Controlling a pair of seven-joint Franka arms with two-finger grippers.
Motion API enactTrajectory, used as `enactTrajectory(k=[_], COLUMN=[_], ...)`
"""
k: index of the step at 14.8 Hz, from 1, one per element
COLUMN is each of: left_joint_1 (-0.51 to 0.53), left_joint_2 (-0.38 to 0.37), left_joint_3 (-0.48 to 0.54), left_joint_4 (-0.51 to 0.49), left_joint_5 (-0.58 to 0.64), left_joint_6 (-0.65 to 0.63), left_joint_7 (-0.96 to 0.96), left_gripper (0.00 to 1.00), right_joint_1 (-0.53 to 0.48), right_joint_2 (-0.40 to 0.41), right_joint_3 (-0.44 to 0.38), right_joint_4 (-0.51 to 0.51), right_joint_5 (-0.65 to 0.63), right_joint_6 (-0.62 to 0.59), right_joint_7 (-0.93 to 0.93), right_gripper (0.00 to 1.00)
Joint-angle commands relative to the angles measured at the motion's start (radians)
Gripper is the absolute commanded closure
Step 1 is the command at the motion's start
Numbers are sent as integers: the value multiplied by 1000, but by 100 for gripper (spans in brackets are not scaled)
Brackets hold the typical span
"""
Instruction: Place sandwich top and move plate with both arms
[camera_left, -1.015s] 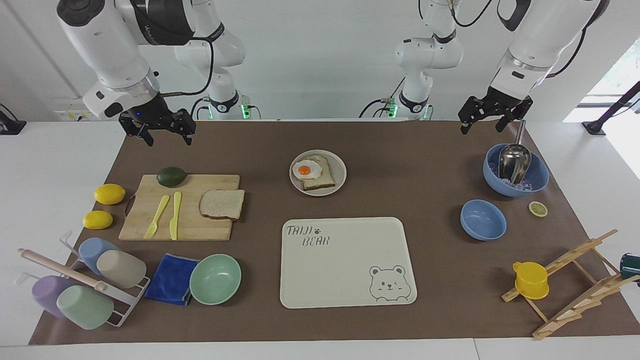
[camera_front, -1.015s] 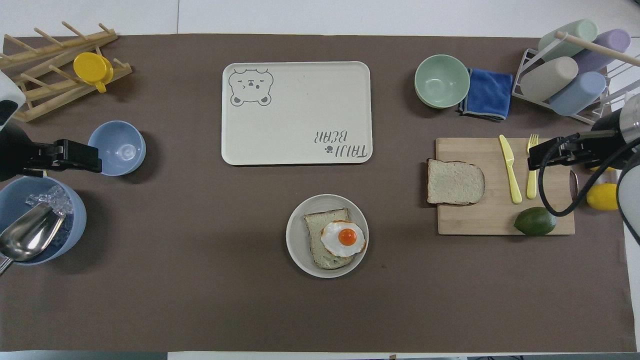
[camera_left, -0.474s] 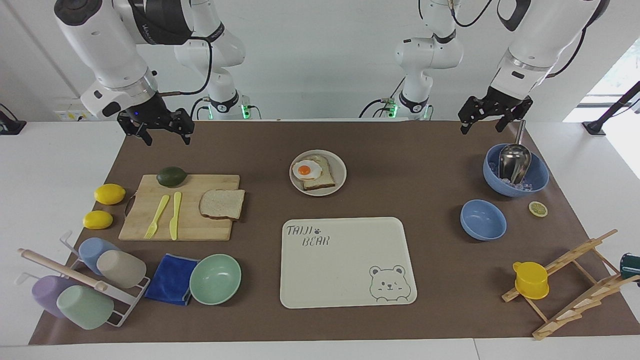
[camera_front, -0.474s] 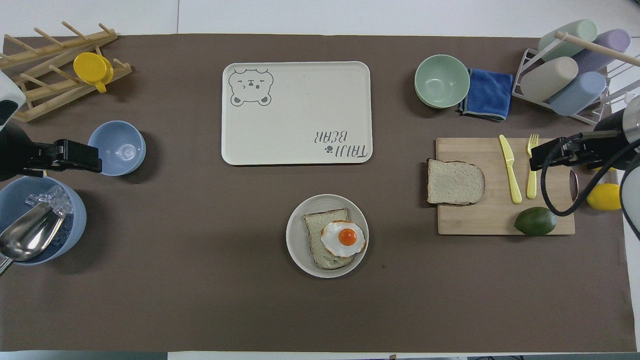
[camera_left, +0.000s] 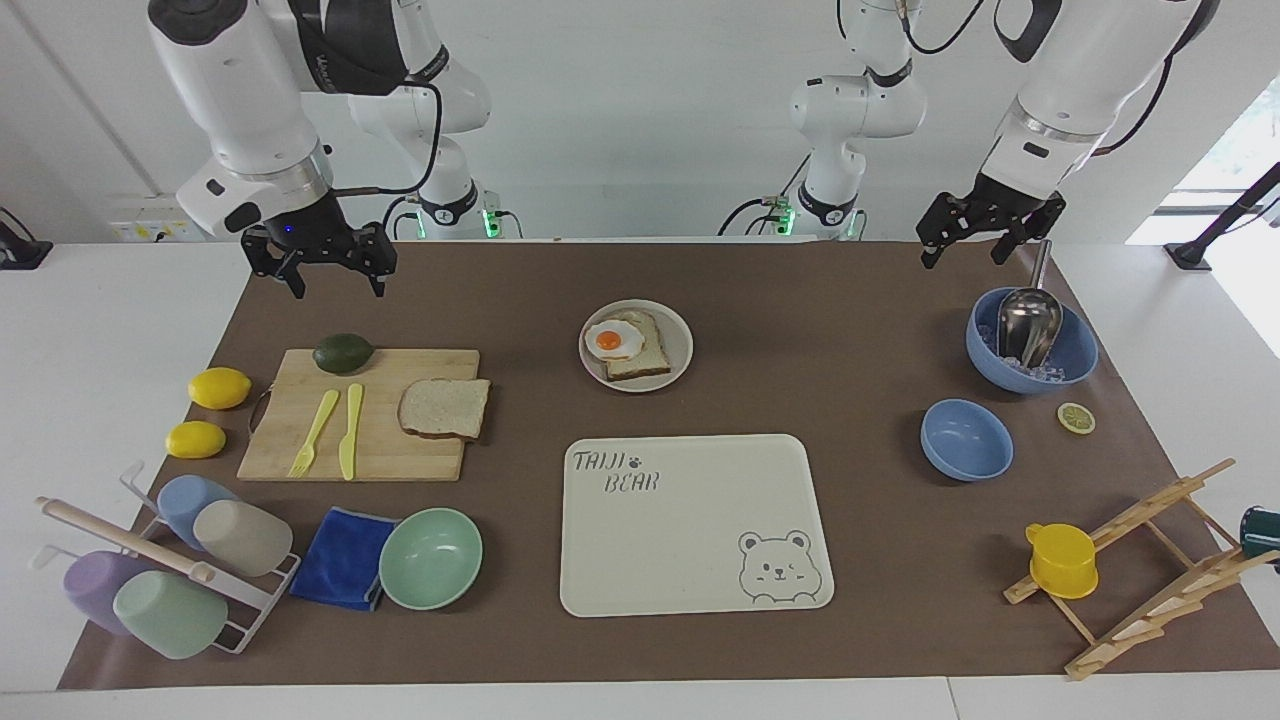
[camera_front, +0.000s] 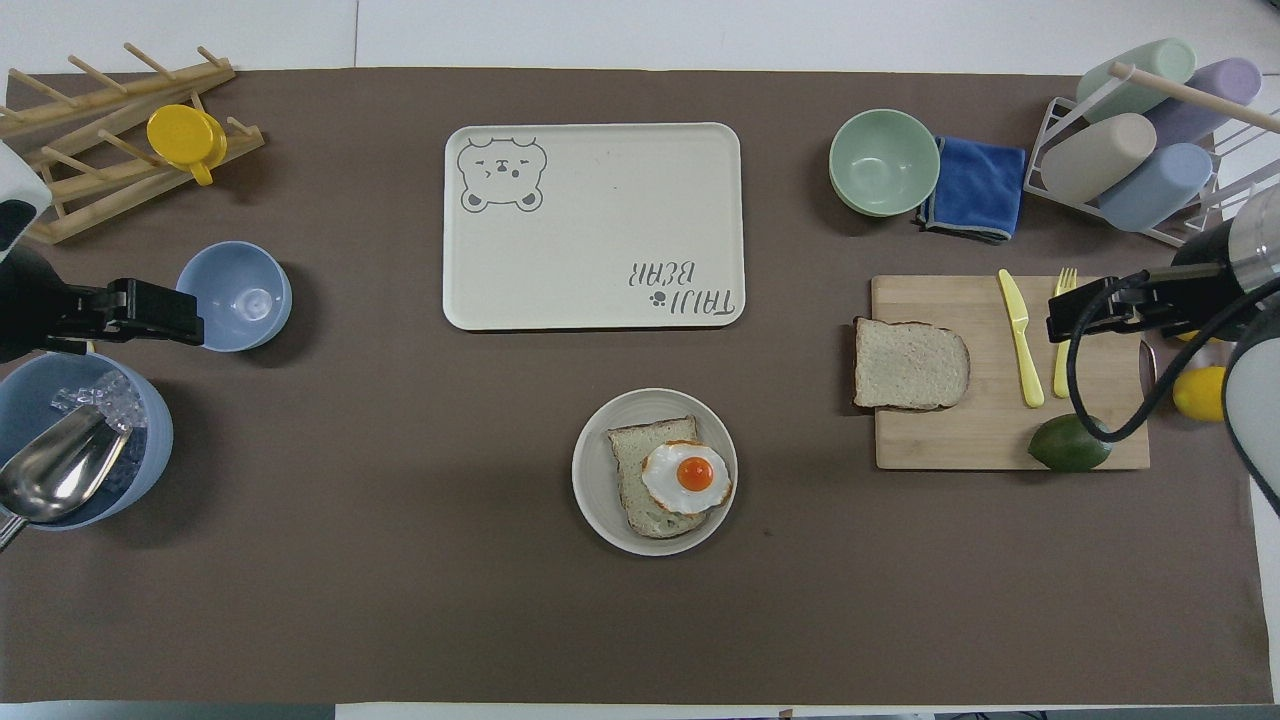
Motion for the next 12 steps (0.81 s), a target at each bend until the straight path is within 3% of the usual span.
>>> enactTrajectory(k=[1, 7, 10, 12], left_joint_1=[12, 12, 12, 12], left_joint_2=[3, 3, 3, 3], left_joint_3=[-8, -8, -8, -8], left_joint_4=[5, 5, 5, 5], left_joint_5=[7, 7, 7, 7], left_joint_6=[-12, -12, -12, -12], left_joint_7=[8, 8, 8, 8], left_gripper=[0, 0, 0, 0], right_joint_1=[121, 322, 324, 298], right_joint_2=[132, 375, 400, 385], right_joint_3=[6, 8, 10, 10], right_joint_4=[8, 12, -22, -106], right_joint_5=[-147, -315, -313, -307], right_joint_6=[32, 91, 150, 232], right_joint_7=[167, 617, 731, 780], right_gripper=[0, 0, 0, 0])
